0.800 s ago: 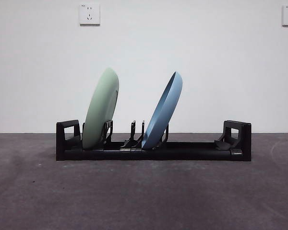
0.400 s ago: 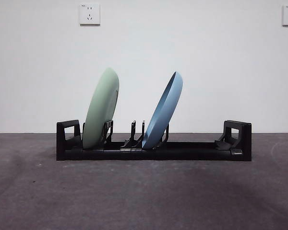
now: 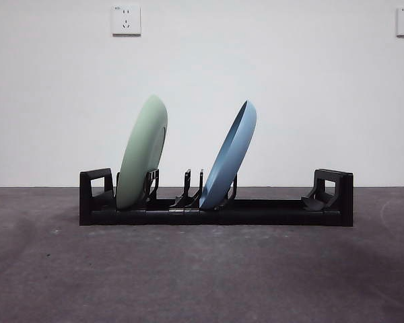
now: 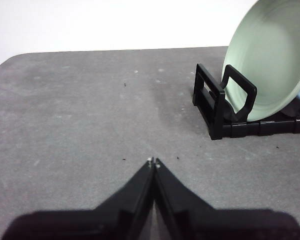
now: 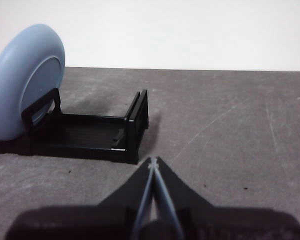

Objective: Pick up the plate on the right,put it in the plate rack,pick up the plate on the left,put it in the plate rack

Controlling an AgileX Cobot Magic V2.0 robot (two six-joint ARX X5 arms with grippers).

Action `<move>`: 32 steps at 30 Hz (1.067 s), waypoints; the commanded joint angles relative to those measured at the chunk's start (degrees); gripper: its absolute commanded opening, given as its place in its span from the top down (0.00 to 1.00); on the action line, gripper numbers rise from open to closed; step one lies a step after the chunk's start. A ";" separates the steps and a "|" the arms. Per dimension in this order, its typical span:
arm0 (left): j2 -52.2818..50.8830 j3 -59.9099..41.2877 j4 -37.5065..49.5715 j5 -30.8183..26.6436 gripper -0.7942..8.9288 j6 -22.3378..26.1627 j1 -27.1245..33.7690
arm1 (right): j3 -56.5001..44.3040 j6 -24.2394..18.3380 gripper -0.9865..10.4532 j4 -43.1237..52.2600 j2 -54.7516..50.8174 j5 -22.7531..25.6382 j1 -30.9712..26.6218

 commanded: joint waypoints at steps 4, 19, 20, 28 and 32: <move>-0.07 -0.79 -0.04 -0.04 0.92 -0.44 0.15 | -1.40 1.57 0.91 -2.14 -1.77 0.15 -0.02; -0.07 -0.79 -0.02 -0.04 0.92 -0.44 0.15 | -1.38 2.64 0.91 -4.94 -1.11 0.11 -0.02; -0.07 -0.79 -0.04 -0.04 0.92 -0.44 0.15 | -1.40 2.64 0.91 -4.94 -1.11 0.13 -0.02; -0.07 -0.79 -0.04 -0.04 0.92 -0.44 0.15 | -1.38 2.64 0.91 -4.94 -1.11 0.13 -0.02; -0.07 -0.79 -0.04 -0.04 0.92 -0.44 0.15 | -1.38 2.64 0.91 -4.94 -1.11 0.13 -0.02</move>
